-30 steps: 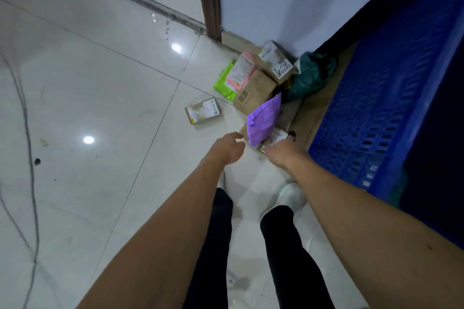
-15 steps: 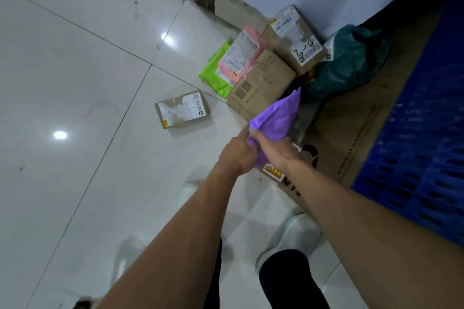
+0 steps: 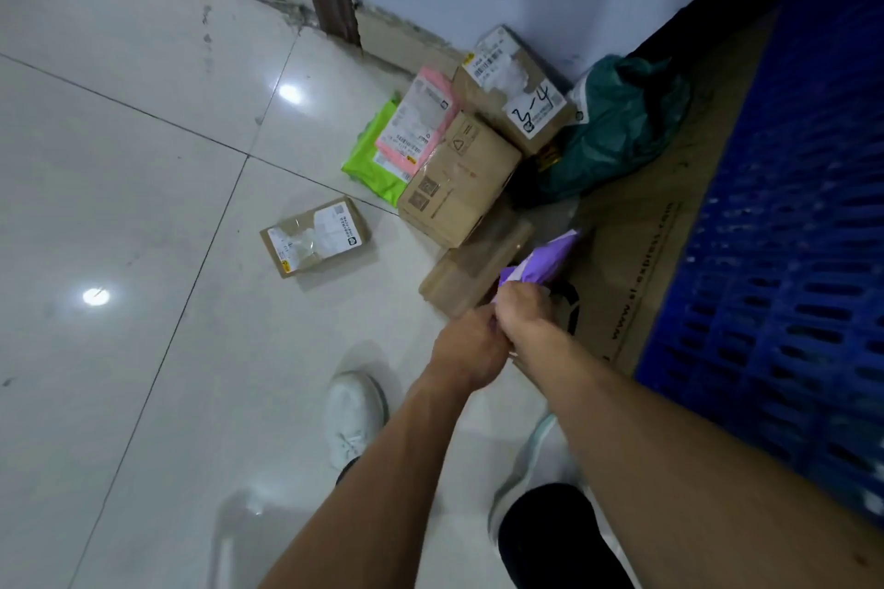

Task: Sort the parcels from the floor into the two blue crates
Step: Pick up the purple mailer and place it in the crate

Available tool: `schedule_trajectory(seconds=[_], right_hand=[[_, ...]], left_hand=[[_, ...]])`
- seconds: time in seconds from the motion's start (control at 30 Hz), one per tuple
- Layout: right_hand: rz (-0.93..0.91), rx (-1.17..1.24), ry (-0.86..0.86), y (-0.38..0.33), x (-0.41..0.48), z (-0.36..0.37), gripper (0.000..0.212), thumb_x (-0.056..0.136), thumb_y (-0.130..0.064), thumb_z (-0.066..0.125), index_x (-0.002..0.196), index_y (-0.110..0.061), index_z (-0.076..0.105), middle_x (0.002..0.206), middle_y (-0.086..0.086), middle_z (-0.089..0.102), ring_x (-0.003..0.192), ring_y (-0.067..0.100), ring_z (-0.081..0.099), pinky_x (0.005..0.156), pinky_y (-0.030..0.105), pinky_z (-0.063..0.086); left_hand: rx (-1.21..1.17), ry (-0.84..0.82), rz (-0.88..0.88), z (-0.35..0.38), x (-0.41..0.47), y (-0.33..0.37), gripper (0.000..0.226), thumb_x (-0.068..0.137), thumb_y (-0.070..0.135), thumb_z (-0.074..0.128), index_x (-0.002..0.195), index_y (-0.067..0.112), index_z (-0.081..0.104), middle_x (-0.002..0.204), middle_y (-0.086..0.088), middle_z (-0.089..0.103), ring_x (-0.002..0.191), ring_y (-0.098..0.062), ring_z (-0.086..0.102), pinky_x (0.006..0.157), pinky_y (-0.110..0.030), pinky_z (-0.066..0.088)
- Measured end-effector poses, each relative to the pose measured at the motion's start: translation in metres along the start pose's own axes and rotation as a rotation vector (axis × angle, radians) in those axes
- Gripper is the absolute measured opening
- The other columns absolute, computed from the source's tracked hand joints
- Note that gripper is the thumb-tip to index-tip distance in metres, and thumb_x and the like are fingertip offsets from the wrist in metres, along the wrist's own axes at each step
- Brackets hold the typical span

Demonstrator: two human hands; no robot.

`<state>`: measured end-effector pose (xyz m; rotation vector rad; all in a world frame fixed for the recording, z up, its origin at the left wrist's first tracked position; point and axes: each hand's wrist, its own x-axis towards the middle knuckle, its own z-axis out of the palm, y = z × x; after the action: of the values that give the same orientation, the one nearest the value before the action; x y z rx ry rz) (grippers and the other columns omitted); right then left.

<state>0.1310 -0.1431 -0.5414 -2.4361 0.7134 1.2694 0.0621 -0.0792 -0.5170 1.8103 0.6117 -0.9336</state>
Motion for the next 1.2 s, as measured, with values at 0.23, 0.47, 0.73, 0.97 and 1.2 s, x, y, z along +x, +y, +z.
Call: schedule_trajectory(seconds=[0.23,0.47,0.73,0.97,1.2], right_hand=[[0.103,0.225,0.009,0.021,-0.032,-0.037,0.042,0.104,-0.014,0.040,0.140,0.006,0.046,0.142,0.023,0.051,0.128,0.034,0.052,0.092,0.032,0.042],[0.125,0.255,-0.017,0.031,-0.108,-0.082,0.040,0.102,-0.014,0.041,0.137,0.003,0.049,0.137,0.022,0.056,0.123,0.037,0.056,0.090,0.034,0.046],[0.005,0.336,-0.066,0.037,-0.234,-0.140,0.034,0.100,-0.013,0.042,0.128,-0.001,0.058,0.125,0.020,0.061,0.110,0.035,0.060,0.076,0.030,0.042],[-0.093,0.485,-0.113,0.053,-0.342,-0.196,0.015,0.094,-0.011,0.049,0.092,-0.016,0.063,0.092,0.011,0.060,0.081,0.025,0.055,0.067,0.030,0.041],[-0.149,0.663,-0.238,0.074,-0.423,-0.251,0.018,0.095,-0.013,0.057,0.109,-0.012,0.068,0.102,0.011,0.071,0.079,0.021,0.065,0.067,0.028,0.050]], left_hand=[[-0.036,-0.050,-0.048,-0.014,-0.024,-0.003,0.047,0.097,0.023,0.051,0.141,0.037,0.051,0.141,0.002,0.056,0.128,-0.023,0.053,0.102,-0.025,0.040],[-0.168,-0.011,-0.182,-0.042,-0.078,0.005,0.037,0.096,0.024,0.058,0.133,0.029,0.062,0.124,-0.008,0.067,0.118,-0.033,0.060,0.103,-0.038,0.046],[-0.318,0.020,-0.203,-0.074,-0.183,0.072,0.038,0.086,0.037,0.063,0.120,0.022,0.064,0.119,-0.003,0.066,0.111,-0.026,0.064,0.105,-0.041,0.046],[-0.369,-0.043,-0.290,-0.109,-0.289,0.134,0.035,0.093,0.037,0.060,0.103,0.004,0.066,0.100,-0.013,0.070,0.081,-0.025,0.069,0.070,-0.030,0.045],[-0.492,-0.032,-0.271,-0.132,-0.371,0.166,0.048,0.091,0.049,0.061,0.120,0.011,0.062,0.110,-0.012,0.070,0.096,-0.028,0.070,0.089,-0.039,0.057]])
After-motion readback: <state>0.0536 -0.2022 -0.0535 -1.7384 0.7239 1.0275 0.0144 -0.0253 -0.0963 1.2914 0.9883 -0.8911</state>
